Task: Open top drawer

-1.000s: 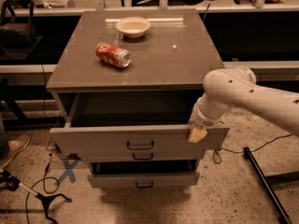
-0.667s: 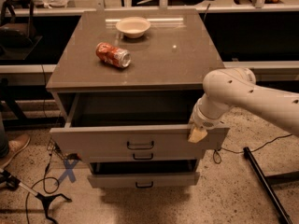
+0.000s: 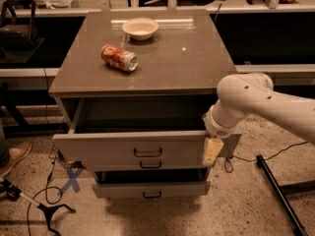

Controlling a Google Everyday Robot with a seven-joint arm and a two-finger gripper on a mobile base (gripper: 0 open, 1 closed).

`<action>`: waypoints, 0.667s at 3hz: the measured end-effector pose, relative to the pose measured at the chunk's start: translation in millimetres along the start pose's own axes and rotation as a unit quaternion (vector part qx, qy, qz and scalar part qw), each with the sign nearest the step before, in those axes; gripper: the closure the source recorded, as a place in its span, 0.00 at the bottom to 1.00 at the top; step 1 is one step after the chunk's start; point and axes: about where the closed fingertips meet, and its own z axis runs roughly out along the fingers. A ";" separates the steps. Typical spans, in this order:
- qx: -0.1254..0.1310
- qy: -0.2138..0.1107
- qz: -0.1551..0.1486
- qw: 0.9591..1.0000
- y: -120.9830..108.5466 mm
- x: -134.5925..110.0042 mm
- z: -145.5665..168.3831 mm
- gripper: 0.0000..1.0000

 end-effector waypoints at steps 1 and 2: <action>-0.013 -0.006 -0.020 1.000 12.8 -2.9 -2.5 0.00; -0.032 -0.013 -0.043 0.999 29.8 -11.3 -4.6 0.00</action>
Offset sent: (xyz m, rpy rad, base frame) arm -0.0482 0.0243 0.0078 0.0307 0.0699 0.1642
